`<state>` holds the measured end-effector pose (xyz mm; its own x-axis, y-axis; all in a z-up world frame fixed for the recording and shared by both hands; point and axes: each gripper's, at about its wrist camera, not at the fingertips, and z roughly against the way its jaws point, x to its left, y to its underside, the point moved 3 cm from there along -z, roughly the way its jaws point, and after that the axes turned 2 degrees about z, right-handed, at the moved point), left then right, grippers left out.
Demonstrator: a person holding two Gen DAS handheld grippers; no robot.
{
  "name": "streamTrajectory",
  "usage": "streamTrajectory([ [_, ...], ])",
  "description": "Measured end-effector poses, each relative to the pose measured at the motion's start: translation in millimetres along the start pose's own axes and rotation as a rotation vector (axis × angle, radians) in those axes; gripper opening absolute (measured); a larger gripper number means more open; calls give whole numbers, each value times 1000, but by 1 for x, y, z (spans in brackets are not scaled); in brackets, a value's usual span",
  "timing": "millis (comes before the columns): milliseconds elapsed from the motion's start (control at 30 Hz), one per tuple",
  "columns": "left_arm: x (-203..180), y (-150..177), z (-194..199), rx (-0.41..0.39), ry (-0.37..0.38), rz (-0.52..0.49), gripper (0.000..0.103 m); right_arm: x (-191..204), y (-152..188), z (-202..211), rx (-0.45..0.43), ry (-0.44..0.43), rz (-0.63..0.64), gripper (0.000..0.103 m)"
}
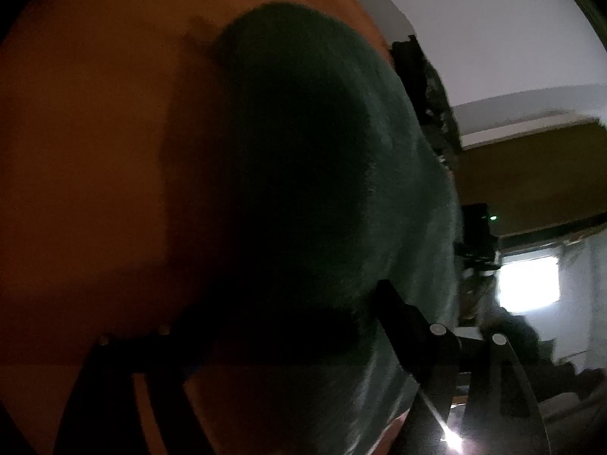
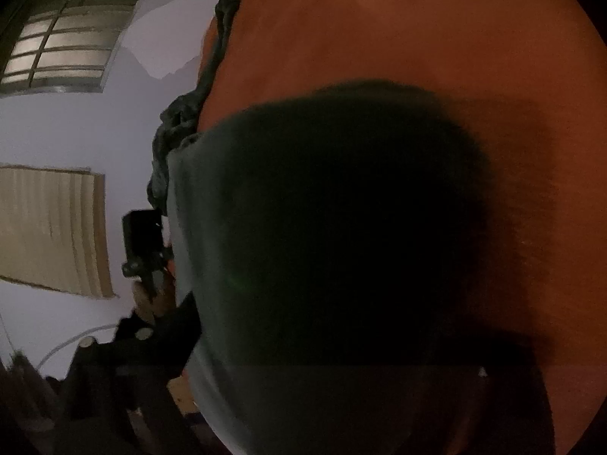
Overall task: Fold clothes
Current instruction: 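Grasp the folded fleece edge with both grippers and lift it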
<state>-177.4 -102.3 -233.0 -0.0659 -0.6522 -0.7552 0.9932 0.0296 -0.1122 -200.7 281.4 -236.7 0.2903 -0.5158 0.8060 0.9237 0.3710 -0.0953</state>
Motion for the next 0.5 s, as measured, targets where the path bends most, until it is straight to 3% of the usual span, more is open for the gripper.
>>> streamTrajectory([
  [100, -9, 5, -10, 17, 31, -35, 72, 9, -1, -9, 21, 29, 30, 100],
  [133, -15, 8, -11, 13, 15, -68, 54, 12, -1, -11, 36, 58, 46, 97],
  [233, -29, 15, -6, -21, -13, -121, 39, 15, 1, -7, 43, 89, 35, 65],
  [300, -35, 15, 0, -39, -5, -119, 38, 19, 5, -1, 22, 87, 15, 55],
  [500, -35, 15, 16, -48, 28, -60, 34, 41, 15, 13, -37, 68, 23, 44],
])
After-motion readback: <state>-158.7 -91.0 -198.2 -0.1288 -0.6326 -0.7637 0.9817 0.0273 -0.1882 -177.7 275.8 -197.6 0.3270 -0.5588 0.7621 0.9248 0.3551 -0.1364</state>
